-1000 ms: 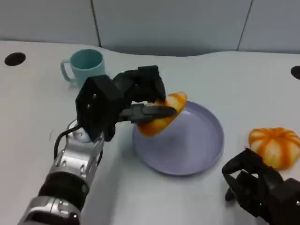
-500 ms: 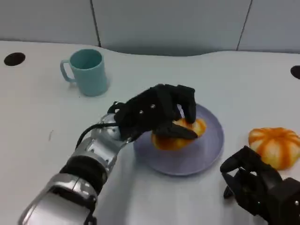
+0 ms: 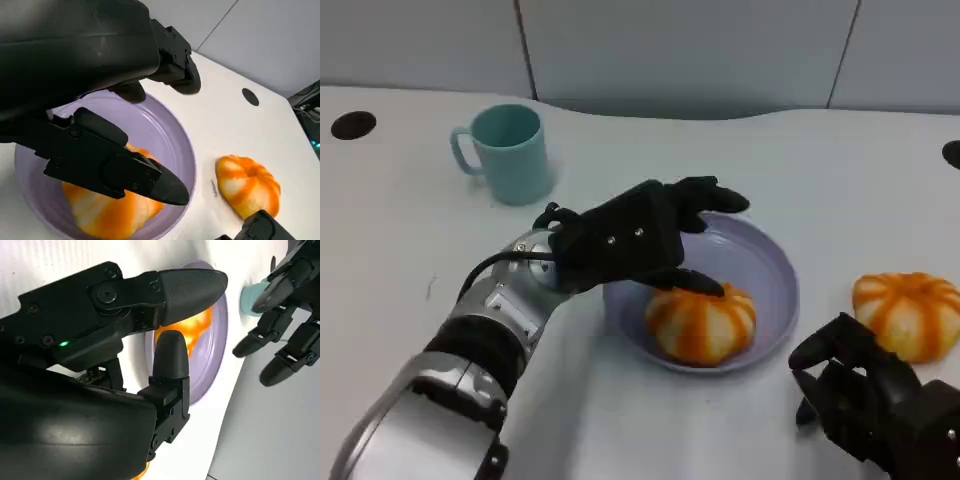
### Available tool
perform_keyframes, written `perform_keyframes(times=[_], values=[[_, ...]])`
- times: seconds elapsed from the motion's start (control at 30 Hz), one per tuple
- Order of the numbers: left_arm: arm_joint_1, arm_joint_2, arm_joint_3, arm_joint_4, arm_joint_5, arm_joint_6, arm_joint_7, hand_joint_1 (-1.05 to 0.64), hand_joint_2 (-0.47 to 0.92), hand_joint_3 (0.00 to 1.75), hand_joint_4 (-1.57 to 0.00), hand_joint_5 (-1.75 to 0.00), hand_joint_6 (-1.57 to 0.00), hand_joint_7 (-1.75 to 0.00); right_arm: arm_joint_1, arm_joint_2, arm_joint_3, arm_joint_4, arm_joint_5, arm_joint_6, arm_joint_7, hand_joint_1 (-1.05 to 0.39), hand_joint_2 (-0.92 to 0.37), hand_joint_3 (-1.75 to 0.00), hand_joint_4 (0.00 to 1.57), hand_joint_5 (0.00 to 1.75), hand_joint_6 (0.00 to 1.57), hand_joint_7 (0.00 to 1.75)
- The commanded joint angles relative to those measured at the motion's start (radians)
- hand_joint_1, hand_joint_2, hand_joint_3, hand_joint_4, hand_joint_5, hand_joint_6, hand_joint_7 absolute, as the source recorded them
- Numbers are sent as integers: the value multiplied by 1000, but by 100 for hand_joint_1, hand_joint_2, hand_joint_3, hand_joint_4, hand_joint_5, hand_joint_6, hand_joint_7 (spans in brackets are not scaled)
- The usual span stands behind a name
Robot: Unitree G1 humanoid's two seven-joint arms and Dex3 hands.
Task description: Grasp the bread from the table and place it into the plate.
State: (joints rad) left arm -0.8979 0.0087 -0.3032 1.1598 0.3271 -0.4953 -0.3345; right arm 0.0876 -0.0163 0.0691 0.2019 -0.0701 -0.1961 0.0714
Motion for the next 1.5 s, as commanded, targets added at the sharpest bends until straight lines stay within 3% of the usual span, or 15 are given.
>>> perform_keyframes(times=[0.03, 0.17, 0.4, 0.6, 0.77, 0.8, 0.83, 0.9, 1.0, 1.1, 1.13, 1.23, 1.33, 1.5], values=[[-34, 26, 54, -6, -73, 13, -123, -90, 92, 12, 0, -19, -6, -13, 0, -15, -6, -5, -2, 3, -2, -29, -92, -36, 61, 175, 37, 175], [-8, 33, 127, -23, -159, 10, -162, -97, 92, 18, -1, -17, -7, -11, -3, -15, -10, 5, 3, -7, -2, -29, -92, -36, 60, 175, 37, 175], [94, 49, 262, -133, -340, 47, -256, -90, 92, 32, -8, -26, -13, -9, 2, -15, -10, -14, -1, 20, -6, -29, -92, -36, 58, 175, 38, 175], [277, 107, 343, -392, -522, 207, -419, -88, 92, 30, -12, -30, -15, -8, 6, -13, -15, -13, 12, 15, 2, -28, -92, -36, 57, 175, 38, 175], [365, 131, 352, -538, -566, 281, -438, -80, 92, 32, -23, -37, -18, -8, 11, -13, -14, -31, 4, 35, -5, -28, -92, -35, 54, 175, 37, 175], [455, 137, 389, -636, -627, 343, -427, -80, 92, 32, -23, -37, -18, -8, 13, -14, -14, -33, 5, 33, -3, -28, -92, -35, 54, 175, 37, 175], [524, 141, 417, -715, -673, 394, -418, -73, 92, 28, -40, -49, -35, -12, 15, -15, -15, -35, 6, 32, -2, -27, -92, -35, 56, 175, 37, 175], [637, 149, 454, -844, -746, 485, -404, -69, 92, 26, -48, -56, -44, -13, 20, -14, -15, -46, 8, 42, -2, -26, -92, -35, 57, 175, 37, 175], [735, 155, 484, -950, -818, 590, -392, -59, 92, 31, -48, -78, -58, -16, 23, -14, -14, -48, 7, 35, 1, -26, -92, -35, 56, 175, 36, 175], [786, 163, 498, -995, -828, 632, -368, -58, 92, 30, -47, -85, -61, -17, 23, -16, -11, -44, 5, 24, 2, -25, -92, -35, 56, 175, 36, 175], [809, 167, 502, -1007, -821, 637, -356, -56, 92, 30, -42, -119, -62, -38, 25, -16, -9, -45, 4, 23, 2, -26, -92, -36, 55, 175, 36, 175], [870, 170, 514, -1017, -820, 671, -318, -48, 92, 26, -39, -162, -41, -118, 30, -17, -4, -51, -3, 22, -1, -26, -92, -35, 57, 175, 36, 175], [906, 172, 519, -1009, -822, 695, -298, -42, 92, 23, -43, -173, -39, -142, 34, -20, -2, -59, -8, 28, -1, -26, -92, -35, 57, 175, 36, 175], [933, 174, 513, -998, -797, 688, -270, -39, 92, 19, -51, -175, -34, -167, 40, -26, -6, -64, 1, 20, 9, -27, -92, -35, 59, 175, 36, 175]])
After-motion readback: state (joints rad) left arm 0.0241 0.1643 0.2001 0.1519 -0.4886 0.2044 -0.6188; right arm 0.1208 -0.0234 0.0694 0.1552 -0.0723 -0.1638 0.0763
